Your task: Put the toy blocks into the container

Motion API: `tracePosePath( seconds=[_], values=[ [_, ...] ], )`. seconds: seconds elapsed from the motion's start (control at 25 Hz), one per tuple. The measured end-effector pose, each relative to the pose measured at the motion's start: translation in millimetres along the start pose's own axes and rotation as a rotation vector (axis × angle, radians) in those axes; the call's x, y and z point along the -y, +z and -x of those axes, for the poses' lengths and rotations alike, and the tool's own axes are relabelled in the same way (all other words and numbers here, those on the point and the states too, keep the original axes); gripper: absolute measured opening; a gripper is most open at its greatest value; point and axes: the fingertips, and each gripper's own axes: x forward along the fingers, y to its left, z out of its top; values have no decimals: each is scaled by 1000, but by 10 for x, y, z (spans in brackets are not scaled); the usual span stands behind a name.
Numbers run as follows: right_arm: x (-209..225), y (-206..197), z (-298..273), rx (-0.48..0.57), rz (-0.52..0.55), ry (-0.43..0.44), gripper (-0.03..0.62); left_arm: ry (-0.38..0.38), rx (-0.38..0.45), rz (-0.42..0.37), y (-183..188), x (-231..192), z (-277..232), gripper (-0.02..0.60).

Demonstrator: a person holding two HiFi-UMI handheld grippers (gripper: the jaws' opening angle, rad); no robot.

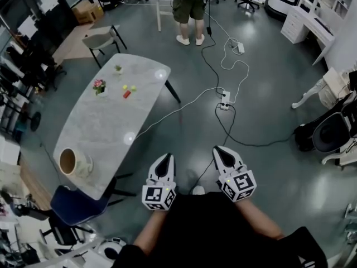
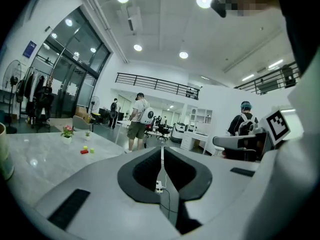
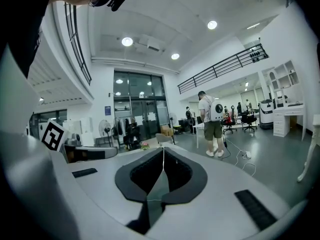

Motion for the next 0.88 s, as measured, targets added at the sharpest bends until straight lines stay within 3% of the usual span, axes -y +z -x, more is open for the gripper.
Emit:
tracePosePath(
  seconds=[0.24, 0.28, 0.32, 0.4, 0.56, 0.88],
  values=[
    [71, 7, 7, 14, -3, -23, 7, -46, 20, 6, 23, 27, -2, 6],
    [98, 28, 20, 20, -6, -37, 59, -54, 21, 7, 23, 33, -3, 12],
    [123, 45, 31, 23, -9, -49, 137, -59, 19, 6, 21, 35, -6, 62],
    [157, 48, 39, 19, -16, -56, 188, -69, 7, 1, 1, 34, -20, 155],
    [159, 4, 64, 11, -21, -31, 199, -70, -7, -5, -46, 43, -27, 214],
    [135, -218, 184, -28, -42, 7, 199, 11, -43, -5, -220, 39, 61, 215]
  ],
)
